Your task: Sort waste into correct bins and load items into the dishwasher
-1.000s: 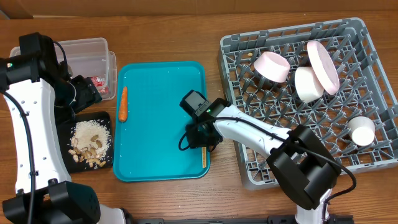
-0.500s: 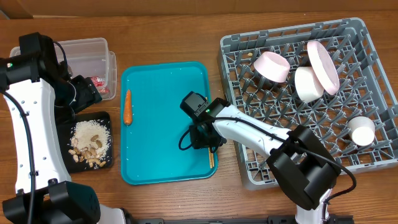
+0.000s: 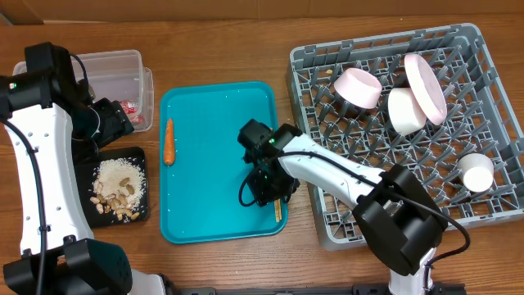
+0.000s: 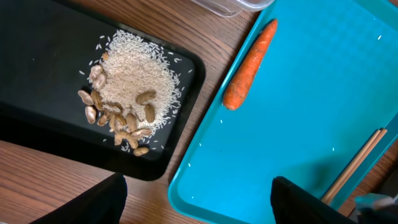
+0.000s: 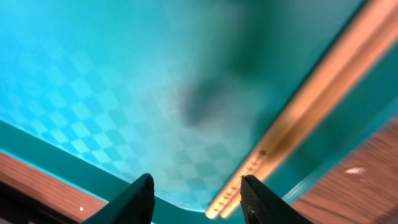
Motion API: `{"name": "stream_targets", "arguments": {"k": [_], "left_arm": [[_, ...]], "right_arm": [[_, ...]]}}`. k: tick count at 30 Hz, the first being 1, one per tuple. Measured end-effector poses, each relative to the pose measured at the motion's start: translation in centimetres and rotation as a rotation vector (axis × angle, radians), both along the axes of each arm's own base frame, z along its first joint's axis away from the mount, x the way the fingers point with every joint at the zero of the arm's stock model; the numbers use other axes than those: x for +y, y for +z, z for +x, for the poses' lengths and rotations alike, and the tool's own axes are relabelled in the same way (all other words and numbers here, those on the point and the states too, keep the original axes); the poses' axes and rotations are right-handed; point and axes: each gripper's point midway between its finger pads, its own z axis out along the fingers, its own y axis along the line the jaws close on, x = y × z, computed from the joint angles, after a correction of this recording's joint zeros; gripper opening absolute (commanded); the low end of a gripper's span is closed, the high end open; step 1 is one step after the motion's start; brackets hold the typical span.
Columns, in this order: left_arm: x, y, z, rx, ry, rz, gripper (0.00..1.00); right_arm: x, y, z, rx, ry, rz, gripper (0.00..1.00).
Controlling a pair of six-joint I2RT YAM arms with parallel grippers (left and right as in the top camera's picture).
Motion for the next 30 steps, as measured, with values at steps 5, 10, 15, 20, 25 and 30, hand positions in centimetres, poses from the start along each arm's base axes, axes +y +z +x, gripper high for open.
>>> {"name": "stream_targets", "arguments": {"k": [5, 10, 15, 20, 25, 30], "left_arm": [[0.0, 0.0, 0.0, 0.0, 0.0, 0.0, 0.76], [0.0, 0.0, 0.0, 0.0, 0.0, 0.0, 0.76], [0.0, 0.0, 0.0, 0.0, 0.0, 0.0, 0.76], [0.0, 0.0, 0.0, 0.001, 0.0, 0.0, 0.76], [0.0, 0.0, 0.0, 0.001, 0.0, 0.0, 0.76], [0.0, 0.0, 0.0, 0.001, 0.0, 0.0, 0.76]], "right_arm": [[0.4, 2.3, 2.6, -0.122, 0.006, -0.009, 0.56], [0.7, 2.3, 3.6, -0.174, -0.03, -0.002, 0.56], [0.4, 0.9, 3.6, -0.176, -0.075, -0.007, 0.56], [-0.1, -1.7, 3.1, -0.127, -0.092, -0.057, 0.56], [0.0, -2.0, 3.0, -0.116, -0.099, -0.056, 0.57], [0.6, -2.0, 2.1, -0.065, -0.103, -0.022, 0.57]]}}
